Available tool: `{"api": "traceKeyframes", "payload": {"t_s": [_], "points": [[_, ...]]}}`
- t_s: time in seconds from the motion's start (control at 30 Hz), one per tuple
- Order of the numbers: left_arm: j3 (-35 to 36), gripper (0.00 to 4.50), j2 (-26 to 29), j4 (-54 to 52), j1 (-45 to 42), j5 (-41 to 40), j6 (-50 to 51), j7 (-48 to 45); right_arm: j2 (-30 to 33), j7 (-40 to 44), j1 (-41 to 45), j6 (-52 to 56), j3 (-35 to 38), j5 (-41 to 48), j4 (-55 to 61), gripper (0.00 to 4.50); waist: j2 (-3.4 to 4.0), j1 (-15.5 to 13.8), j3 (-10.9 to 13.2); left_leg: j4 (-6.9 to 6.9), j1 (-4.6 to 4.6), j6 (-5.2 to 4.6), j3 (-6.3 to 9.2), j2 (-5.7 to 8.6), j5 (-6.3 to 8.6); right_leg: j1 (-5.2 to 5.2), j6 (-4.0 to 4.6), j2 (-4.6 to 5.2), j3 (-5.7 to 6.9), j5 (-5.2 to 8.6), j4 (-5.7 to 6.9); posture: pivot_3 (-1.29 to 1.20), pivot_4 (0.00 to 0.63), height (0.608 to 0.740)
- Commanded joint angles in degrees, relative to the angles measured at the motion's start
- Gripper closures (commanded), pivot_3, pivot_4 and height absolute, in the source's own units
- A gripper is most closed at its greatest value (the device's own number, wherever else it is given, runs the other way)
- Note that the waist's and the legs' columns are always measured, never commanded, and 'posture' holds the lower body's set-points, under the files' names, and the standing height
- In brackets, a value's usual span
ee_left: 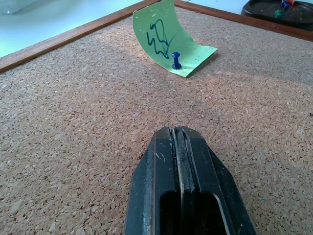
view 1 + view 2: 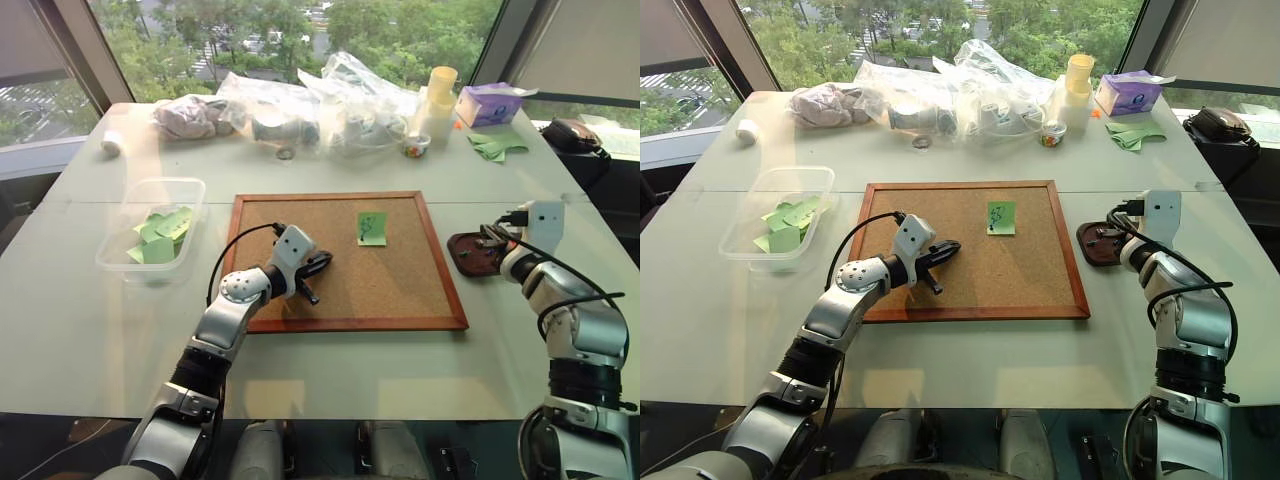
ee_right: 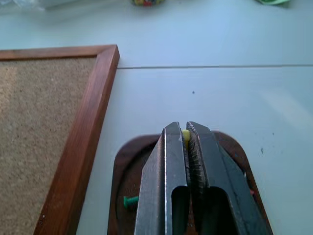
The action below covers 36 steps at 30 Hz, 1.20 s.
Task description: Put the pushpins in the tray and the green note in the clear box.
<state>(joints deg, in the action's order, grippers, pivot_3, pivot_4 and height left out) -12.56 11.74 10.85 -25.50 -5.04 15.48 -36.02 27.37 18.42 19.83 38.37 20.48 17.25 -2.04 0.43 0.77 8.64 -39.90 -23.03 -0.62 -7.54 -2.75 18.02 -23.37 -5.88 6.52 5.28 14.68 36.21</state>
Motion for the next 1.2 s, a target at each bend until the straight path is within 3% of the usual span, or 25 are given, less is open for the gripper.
{"api": "traceKeyframes", "payload": {"t_s": [0.03, 0.1, 0.2, 0.4, 0.67, 0.8, 1.2], "points": [[-1.4, 4.50, 0.2, 3.2, 1.5, 1.3, 1.0, -0.2, 0.2, 0.7, -0.8, -1.0, -0.5, 0.2, -0.1, 4.47, 0.01, 0.0, 0.0, 0.00, 0.00, 0.00, 0.01, 0.00, 0.00, 0.00, 0.00, 0.00, 0.00, 0.00, 0.00, 0.00, 0.150, 0.740], [-1.4, 4.50, 0.2, 3.4, 1.4, 1.3, 0.9, -0.2, -0.2, 0.8, -1.3, -1.0, -0.8, 0.5, 0.2, 4.47, 0.01, -0.1, 0.0, 0.00, -0.01, -0.02, 0.02, 0.00, 0.01, 0.00, 0.00, 0.00, 0.00, 0.00, 0.00, 0.00, 0.150, 0.740], [-1.3, 4.50, 0.2, 3.6, 1.4, 1.4, 0.7, -0.3, -0.3, 0.6, -1.2, -1.1, -1.0, 0.6, 0.3, 3.66, 0.02, 0.0, 0.0, 0.00, 0.00, -0.02, 0.01, 0.01, 0.01, 0.01, 0.00, 0.01, -0.01, 0.00, -0.01, 0.00, 0.150, 0.740], [-1.4, 4.50, 0.2, 3.9, 1.3, 1.4, 0.2, -0.2, 0.8, 0.9, -0.6, -1.2, -1.1, 0.5, 1.9, 0.80, 0.03, -0.1, 0.0, 0.00, 0.00, -0.03, 0.02, 0.00, 0.01, 0.02, 0.00, 0.01, -0.01, 0.00, -0.01, 0.00, 0.150, 0.740], [-1.5, 4.50, 0.0, 4.4, 1.0, 1.5, -0.2, -0.3, 1.3, 6.1, 1.8, 1.8, -8.3, 2.3, 11.6, 0.80, 0.06, 0.0, 0.0, 0.00, 0.02, -0.05, 0.05, -0.01, 0.03, 0.02, 0.00, 0.02, -0.01, 0.00, -0.01, 0.00, 0.150, 0.740], [-1.4, 4.50, -0.2, 4.7, 0.7, 1.5, -0.3, -0.2, -1.3, 8.2, 4.1, 2.6, -15.6, 2.5, 14.2, 0.80, 0.06, -0.1, 0.0, 0.00, 0.02, -0.10, 0.08, -0.02, 0.06, 0.03, 0.00, 0.02, -0.01, 0.00, 0.00, 0.00, 0.150, 0.740], [-0.8, 4.50, 0.3, 3.3, 1.6, 1.5, 0.1, 0.6, -8.5, 10.3, 11.0, -5.7, -26.0, -3.0, -0.7, 0.80, 0.06, -0.1, 0.0, -0.03, 0.00, -0.09, 0.08, 0.01, 0.05, 0.05, 0.01, 0.07, 0.01, 0.00, 0.02, 0.00, 0.150, 0.740]]}}
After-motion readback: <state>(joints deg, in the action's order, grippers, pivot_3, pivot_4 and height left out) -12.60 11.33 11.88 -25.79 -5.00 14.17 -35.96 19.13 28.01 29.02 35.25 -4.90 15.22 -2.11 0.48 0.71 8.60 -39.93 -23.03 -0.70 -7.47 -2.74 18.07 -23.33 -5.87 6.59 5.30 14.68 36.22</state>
